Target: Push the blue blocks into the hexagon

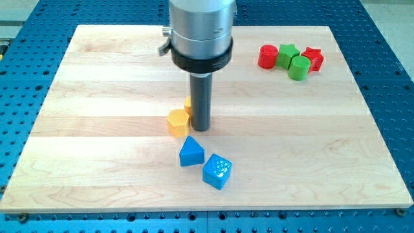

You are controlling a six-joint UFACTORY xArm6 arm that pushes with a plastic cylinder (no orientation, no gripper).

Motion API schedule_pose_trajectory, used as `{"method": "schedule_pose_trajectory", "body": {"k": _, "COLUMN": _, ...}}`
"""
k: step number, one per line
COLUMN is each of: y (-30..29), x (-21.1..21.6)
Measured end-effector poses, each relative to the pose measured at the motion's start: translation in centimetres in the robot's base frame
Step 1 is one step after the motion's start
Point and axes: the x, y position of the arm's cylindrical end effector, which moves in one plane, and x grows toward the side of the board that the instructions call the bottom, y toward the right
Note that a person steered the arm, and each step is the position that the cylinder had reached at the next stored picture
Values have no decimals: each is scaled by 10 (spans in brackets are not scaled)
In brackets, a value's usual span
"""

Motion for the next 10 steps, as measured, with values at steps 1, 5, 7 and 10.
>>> {"method": "schedule_pose_trajectory", "body": {"k": 1, "y": -62, "x": 2}}
{"method": "schedule_pose_trajectory", "body": {"k": 5, "y": 59, "x": 124}}
{"method": "schedule_pose_trajectory", "body": {"k": 7, "y": 39, "x": 74}}
{"method": "schedule_pose_trajectory", "body": {"k": 10, "y": -35, "x": 37}}
